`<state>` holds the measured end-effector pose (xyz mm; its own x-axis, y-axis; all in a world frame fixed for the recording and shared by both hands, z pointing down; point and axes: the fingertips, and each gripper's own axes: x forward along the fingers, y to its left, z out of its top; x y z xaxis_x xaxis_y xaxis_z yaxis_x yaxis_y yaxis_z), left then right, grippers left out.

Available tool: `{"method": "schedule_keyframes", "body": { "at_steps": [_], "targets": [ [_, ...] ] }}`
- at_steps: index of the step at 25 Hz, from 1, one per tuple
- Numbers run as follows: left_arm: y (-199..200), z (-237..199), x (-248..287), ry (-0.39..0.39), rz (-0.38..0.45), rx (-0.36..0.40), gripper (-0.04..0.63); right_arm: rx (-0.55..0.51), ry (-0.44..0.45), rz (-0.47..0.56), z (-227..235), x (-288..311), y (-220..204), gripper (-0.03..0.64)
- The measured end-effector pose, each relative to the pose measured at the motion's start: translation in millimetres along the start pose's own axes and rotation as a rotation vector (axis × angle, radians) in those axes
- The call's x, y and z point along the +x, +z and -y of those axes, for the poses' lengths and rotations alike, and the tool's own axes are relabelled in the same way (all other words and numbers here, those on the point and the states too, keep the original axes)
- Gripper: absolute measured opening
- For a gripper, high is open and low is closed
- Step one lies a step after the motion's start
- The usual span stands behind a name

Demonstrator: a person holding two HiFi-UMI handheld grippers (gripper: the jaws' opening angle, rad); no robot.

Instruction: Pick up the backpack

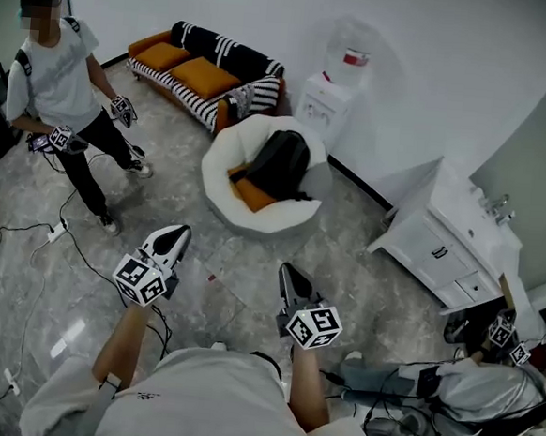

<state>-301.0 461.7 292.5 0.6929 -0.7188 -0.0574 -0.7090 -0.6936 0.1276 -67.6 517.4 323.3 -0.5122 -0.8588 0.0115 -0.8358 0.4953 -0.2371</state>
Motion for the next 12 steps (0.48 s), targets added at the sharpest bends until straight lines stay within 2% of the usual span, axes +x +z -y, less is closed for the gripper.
{"method": "schedule_keyframes", "body": {
  "at_steps": [5,12],
  "targets": [
    [10,-12,12,-0.016,0.014,0.018,0.002,-0.033,-0.06,0.016,11,17,19,0.006],
    [13,-20,45,-0.032,0.024,0.025,0.002,-0.004,-0.085,0.041,32,32,33,0.006]
  ]
}}
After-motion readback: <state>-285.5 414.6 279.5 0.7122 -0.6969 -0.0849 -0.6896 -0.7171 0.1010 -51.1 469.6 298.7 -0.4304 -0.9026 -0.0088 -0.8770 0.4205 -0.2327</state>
